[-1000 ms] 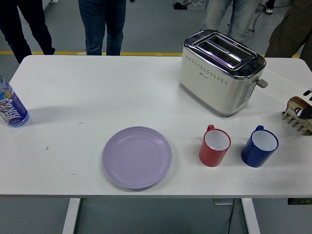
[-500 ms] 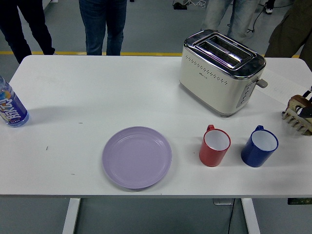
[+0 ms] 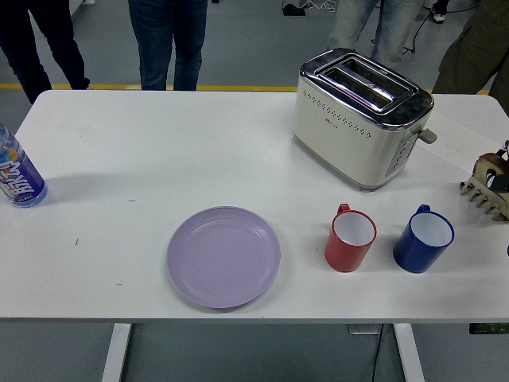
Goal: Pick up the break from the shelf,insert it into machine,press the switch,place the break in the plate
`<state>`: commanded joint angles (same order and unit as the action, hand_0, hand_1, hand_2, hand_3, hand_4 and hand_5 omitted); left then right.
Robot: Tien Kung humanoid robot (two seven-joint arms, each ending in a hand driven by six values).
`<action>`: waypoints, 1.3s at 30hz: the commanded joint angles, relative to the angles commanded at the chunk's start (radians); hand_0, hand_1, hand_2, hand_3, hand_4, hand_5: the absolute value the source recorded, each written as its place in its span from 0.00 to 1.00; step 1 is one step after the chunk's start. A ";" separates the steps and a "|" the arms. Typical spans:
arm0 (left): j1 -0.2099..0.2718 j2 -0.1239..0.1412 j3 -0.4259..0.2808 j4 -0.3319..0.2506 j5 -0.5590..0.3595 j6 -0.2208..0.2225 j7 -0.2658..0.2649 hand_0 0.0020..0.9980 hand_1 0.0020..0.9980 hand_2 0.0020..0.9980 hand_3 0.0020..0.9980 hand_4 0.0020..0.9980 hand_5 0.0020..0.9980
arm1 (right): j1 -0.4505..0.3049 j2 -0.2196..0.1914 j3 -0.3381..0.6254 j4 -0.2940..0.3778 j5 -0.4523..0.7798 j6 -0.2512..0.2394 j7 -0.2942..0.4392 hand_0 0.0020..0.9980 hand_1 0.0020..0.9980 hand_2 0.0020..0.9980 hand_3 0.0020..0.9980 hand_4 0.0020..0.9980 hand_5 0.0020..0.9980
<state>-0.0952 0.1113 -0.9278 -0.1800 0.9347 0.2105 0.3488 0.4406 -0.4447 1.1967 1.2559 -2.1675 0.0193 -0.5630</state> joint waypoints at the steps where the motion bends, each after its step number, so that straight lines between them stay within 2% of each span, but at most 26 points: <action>1: 0.000 0.000 -0.001 0.000 0.001 0.000 0.000 0.63 0.49 0.48 0.54 0.33 0.82 | 0.000 -0.001 -0.001 0.000 0.000 0.000 0.001 0.14 0.27 0.46 0.52 0.53 0.00; 4: 0.000 0.001 0.000 0.000 0.000 0.000 0.000 0.63 0.49 0.48 0.54 0.33 0.82 | 0.003 -0.004 -0.002 0.001 0.001 0.001 0.004 0.14 0.27 0.46 0.52 0.53 0.00; 5: 0.000 0.001 0.000 0.000 0.000 0.000 0.000 0.63 0.49 0.48 0.54 0.33 0.82 | 0.003 -0.006 -0.001 0.002 0.002 0.001 0.005 0.12 0.26 0.46 0.52 0.50 0.00; 16: -0.004 0.001 -0.002 0.000 0.000 -0.001 0.000 0.63 0.49 0.48 0.54 0.33 0.82 | 0.019 -0.030 -0.001 0.026 0.012 0.003 0.015 0.11 0.25 0.45 0.51 0.50 0.00; 39: -0.011 0.005 -0.002 0.000 -0.004 0.001 -0.001 0.63 0.49 0.48 0.54 0.32 0.81 | 0.065 -0.121 0.006 0.128 0.104 0.045 0.013 0.04 0.19 0.41 0.49 0.50 0.00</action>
<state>-0.1057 0.1160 -0.9297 -0.1800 0.9304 0.2113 0.3477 0.5061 -0.5654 1.2028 1.3840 -2.0631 0.0639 -0.5501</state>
